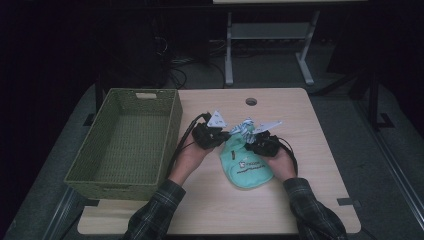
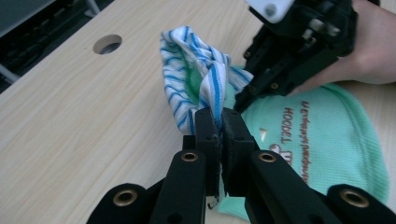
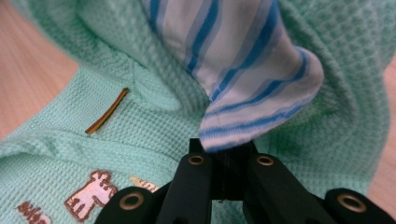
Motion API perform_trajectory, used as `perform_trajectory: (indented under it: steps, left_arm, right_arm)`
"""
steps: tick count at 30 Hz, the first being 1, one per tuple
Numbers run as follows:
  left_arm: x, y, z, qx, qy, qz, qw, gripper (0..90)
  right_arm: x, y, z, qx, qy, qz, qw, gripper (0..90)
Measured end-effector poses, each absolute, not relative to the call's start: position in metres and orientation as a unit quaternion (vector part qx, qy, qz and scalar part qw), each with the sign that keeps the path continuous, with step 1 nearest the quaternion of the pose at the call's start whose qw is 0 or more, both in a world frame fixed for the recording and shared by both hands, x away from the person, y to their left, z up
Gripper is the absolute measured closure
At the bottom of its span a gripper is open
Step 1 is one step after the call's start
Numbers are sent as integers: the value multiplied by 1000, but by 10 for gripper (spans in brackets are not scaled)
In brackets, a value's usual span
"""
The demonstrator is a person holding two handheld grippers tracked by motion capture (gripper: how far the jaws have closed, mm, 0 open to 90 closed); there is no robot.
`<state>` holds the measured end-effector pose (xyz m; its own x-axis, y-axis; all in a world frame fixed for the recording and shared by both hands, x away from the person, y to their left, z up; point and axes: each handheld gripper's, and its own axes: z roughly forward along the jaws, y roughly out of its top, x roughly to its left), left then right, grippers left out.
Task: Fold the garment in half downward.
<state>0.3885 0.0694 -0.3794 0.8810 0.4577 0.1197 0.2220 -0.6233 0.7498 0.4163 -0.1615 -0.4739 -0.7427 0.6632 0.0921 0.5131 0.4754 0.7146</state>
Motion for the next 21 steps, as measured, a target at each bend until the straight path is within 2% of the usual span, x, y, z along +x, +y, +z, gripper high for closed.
perform_trajectory:
  steps: [9, 14, 21]
  left_arm:
    - [384, 68, -382, 889, 189, 152, 387, 868]
    - [385, 70, -382, 890, 189, 156, 385, 868]
    - [385, 71, -381, 888, 187, 160, 387, 868]
  right_arm:
    - [410, -168, -468, 340, 849, 394, 92, 900]
    - [388, -187, -453, 326, 851, 400, 98, 900]
    - [355, -197, -453, 313, 866, 382, 79, 900]
